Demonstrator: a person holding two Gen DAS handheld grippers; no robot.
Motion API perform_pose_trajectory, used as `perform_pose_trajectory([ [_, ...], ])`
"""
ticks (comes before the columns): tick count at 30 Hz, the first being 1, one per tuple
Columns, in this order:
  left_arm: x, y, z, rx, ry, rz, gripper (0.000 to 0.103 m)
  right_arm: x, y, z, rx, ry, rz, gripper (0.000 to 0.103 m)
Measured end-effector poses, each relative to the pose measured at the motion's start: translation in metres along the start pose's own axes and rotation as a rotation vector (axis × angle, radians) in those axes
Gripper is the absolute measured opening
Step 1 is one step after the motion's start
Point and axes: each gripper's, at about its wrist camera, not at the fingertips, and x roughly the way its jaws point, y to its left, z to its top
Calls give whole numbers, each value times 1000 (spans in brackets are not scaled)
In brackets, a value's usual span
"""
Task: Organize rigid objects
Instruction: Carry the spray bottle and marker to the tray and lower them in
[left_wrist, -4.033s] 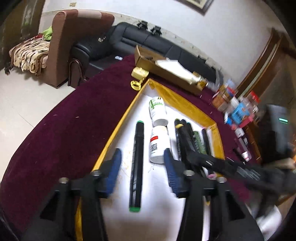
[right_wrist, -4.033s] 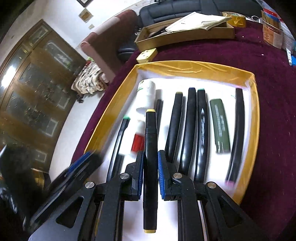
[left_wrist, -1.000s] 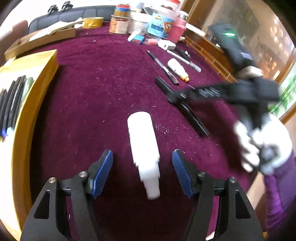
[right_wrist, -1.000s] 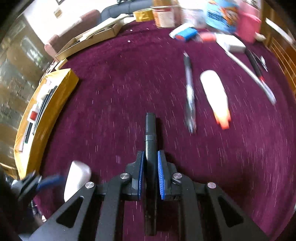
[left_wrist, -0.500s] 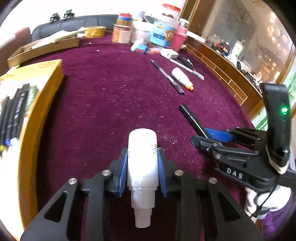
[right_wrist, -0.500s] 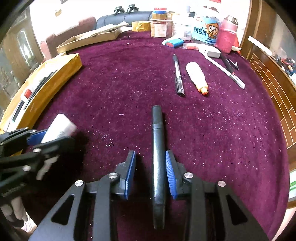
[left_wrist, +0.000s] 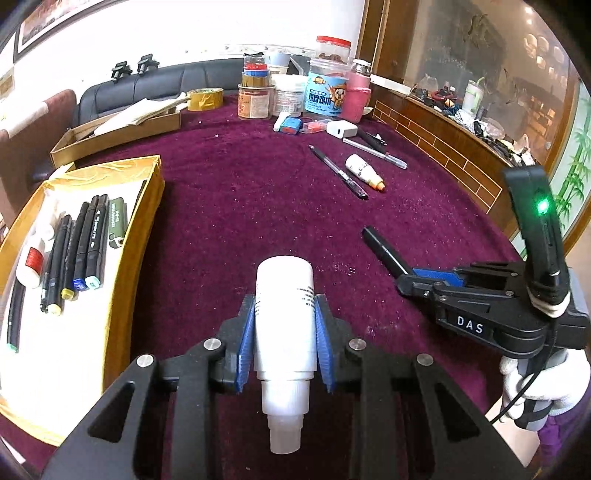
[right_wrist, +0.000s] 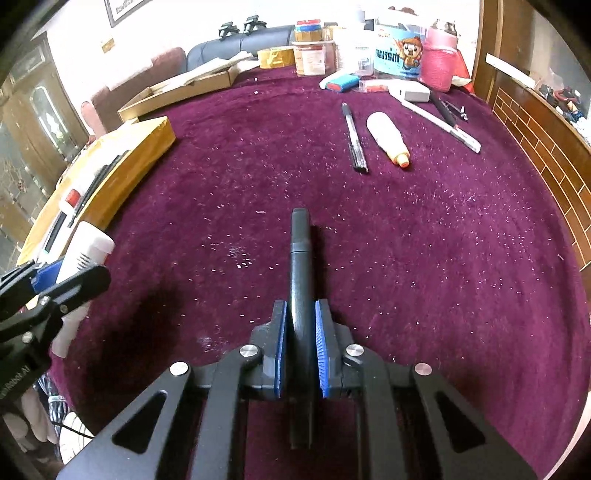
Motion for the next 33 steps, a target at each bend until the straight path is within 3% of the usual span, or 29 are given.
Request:
perform_pose_trajectory([
  [19, -29, 12, -1, -30, -72, 23, 27, -22, 28, 10, 0, -65, 97, 13],
  [33, -58, 60, -3, -121, -139, 76, 27, -23, 84, 28, -55, -74, 201, 13],
])
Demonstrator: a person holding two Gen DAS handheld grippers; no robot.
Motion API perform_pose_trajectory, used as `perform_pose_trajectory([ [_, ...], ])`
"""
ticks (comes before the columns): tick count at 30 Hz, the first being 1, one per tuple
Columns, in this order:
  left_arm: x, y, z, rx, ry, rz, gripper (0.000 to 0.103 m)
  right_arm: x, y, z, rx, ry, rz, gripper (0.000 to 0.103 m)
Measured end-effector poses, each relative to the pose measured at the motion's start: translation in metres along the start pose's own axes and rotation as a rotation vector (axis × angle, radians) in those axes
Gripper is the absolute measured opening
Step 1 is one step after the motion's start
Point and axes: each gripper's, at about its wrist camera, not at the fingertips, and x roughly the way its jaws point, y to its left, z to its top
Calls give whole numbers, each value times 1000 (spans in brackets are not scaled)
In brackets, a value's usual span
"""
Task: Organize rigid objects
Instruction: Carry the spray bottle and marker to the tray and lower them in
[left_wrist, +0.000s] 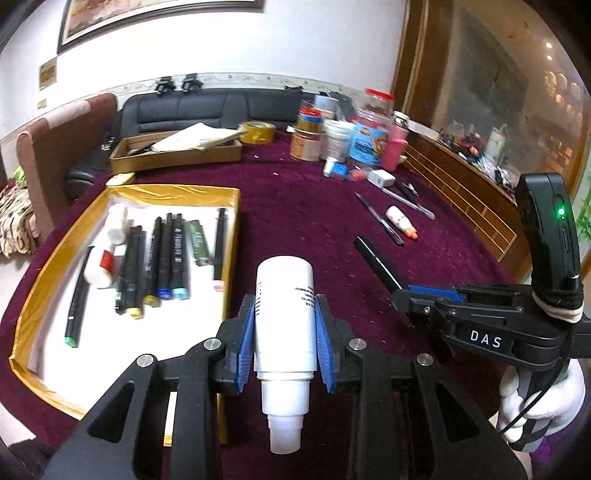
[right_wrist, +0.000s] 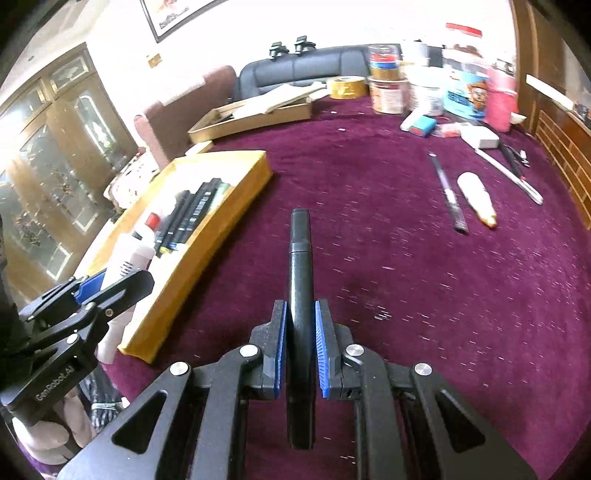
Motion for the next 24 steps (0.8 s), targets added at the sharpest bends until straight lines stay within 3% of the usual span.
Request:
perform_pose_trajectory([
  [17, -7, 103, -7, -135, -9, 131, 27, 51, 112, 35, -48, 58, 234, 14],
  [24, 5, 135, -13, -182, 16, 174, 27, 79, 133, 40, -15, 96, 298, 14],
])
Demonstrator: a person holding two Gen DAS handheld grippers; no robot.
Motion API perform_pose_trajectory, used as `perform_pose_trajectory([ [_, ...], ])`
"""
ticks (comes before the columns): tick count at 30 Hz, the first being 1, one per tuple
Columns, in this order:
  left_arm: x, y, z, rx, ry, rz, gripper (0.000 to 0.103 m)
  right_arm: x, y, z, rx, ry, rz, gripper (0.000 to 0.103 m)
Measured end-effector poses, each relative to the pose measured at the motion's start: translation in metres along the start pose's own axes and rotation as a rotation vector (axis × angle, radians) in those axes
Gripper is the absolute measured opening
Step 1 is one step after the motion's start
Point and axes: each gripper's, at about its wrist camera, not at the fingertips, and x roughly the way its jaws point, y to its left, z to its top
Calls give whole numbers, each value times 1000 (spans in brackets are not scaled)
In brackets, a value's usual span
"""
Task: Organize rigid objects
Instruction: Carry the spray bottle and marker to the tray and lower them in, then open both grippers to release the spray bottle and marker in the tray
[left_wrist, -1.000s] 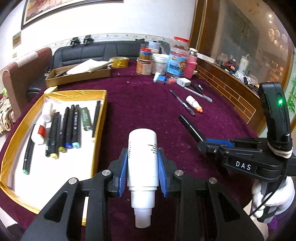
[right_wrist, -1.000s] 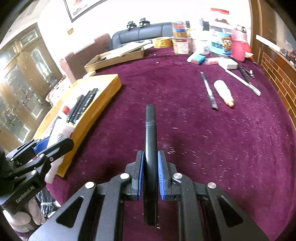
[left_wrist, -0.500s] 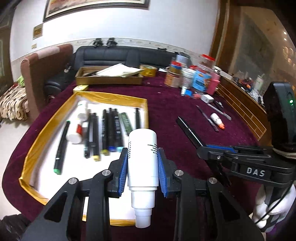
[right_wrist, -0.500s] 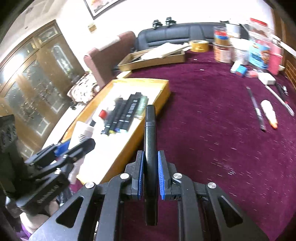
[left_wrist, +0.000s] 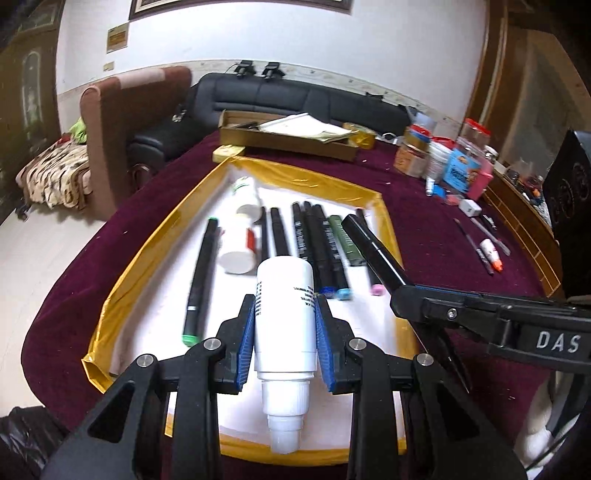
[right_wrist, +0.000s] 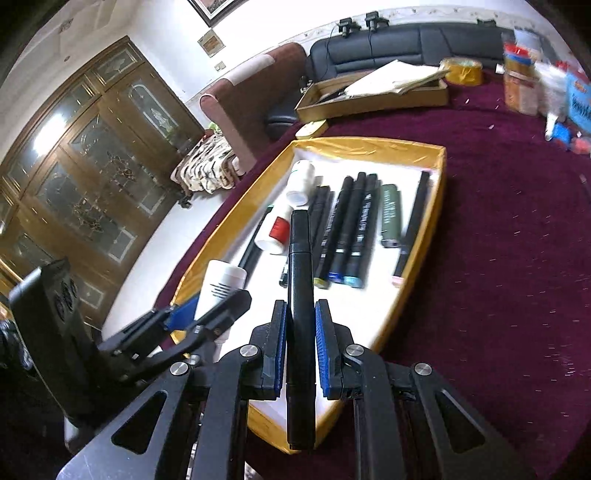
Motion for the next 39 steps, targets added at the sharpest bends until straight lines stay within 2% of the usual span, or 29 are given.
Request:
perform_pose_trajectory([
  [5, 15, 13, -1, -12, 31, 17, 27, 26, 1, 2, 43, 40, 33, 14],
  [17, 21, 23, -3, -14, 44, 56, 28, 52, -4, -9, 64, 86, -15, 14],
  [18, 20, 22, -3, -11, 42, 63, 29, 56, -2, -6, 58, 86, -22, 14],
  [20, 18, 21, -2, -4, 36, 75, 45, 55, -2, -7, 52, 85, -29, 14],
  [22, 14, 20, -2, -3, 24, 90, 50, 54, -1, -8, 48, 79, -38, 14],
  [29, 3, 17, 2, 6, 3, 121, 57, 38, -2, -13, 36, 33, -57, 19],
  [34, -1, 13, 4, -1, 11, 156, 65, 20, -6, -16, 30, -10, -52, 33],
  [39, -6, -3, 4, 34, 2, 161, 67, 2, -10, -19, 22, -59, -52, 36],
])
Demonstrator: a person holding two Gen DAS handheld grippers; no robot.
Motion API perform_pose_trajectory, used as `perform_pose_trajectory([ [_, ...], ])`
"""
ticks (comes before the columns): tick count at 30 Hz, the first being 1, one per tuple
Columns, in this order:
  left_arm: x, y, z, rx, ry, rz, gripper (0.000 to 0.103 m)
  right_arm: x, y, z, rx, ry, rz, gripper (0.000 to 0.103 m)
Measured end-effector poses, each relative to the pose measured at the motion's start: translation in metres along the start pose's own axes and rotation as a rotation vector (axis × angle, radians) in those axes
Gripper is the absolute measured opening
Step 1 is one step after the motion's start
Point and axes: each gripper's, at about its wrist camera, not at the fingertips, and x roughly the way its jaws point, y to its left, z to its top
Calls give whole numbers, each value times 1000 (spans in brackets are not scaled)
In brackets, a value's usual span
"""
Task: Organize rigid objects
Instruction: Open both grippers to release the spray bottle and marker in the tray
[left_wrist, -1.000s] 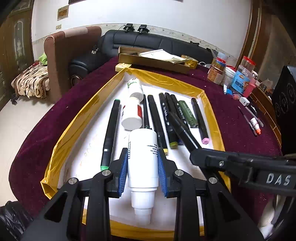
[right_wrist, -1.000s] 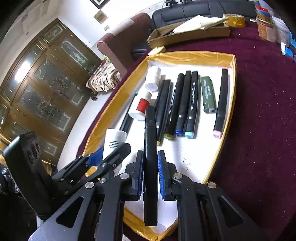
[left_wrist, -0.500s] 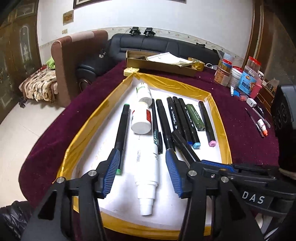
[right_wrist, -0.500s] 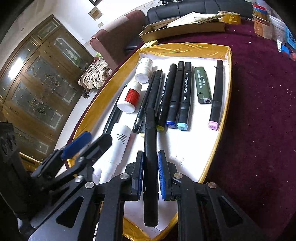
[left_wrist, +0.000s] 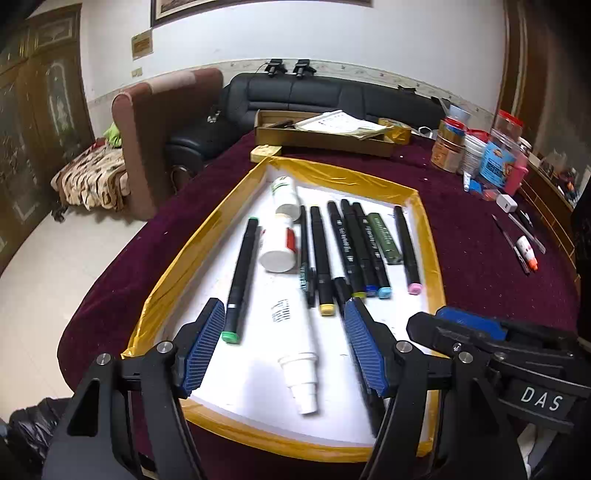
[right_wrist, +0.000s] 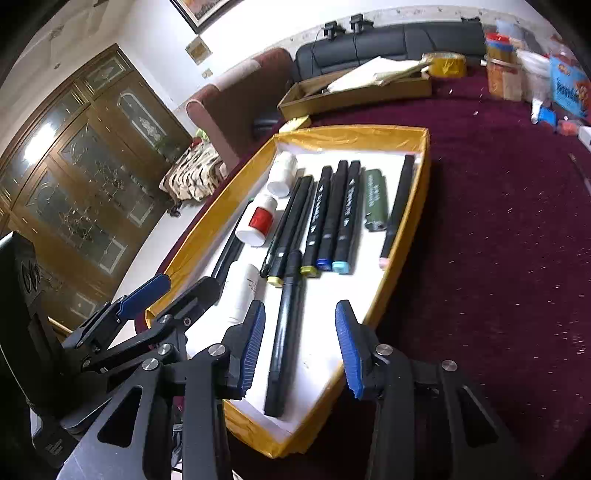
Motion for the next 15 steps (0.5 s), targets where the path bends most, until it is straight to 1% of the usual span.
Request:
perform_pose_trajectory([
  [3, -5, -12, 0, 26, -9, 5, 67, -12, -5, -1, -10, -32, -16, 38],
  [7, -11, -29, 0, 58, -17, 6, 67, -27, -19, -5, 19, -65, -11, 47],
  [15, -20, -74, -6, 149, -14, -6, 67, -51, -59, -13, 89, -102, -14, 48],
])
